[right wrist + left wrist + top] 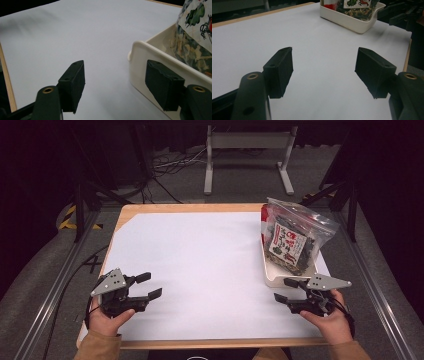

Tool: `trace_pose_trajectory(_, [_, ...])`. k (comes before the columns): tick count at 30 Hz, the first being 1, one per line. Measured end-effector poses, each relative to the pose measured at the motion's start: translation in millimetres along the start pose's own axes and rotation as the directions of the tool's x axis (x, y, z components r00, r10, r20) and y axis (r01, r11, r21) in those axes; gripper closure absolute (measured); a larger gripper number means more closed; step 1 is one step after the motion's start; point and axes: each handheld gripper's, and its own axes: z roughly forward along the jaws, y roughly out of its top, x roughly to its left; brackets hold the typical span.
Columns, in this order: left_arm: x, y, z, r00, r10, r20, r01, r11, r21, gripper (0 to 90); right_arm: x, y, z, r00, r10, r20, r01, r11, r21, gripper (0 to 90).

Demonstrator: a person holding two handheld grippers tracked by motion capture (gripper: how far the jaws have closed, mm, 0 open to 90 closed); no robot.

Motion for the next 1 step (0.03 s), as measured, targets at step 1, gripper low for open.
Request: trace_pose_trajectory(1, [-0.1,-0.6,0.2,1.0000,-0.006,0.000,0.006,1.0000,-0.004,31.2,-0.1,0.0,0.0,1.0000,0.000,0.000,0.000,1.000,0.000,32.5])
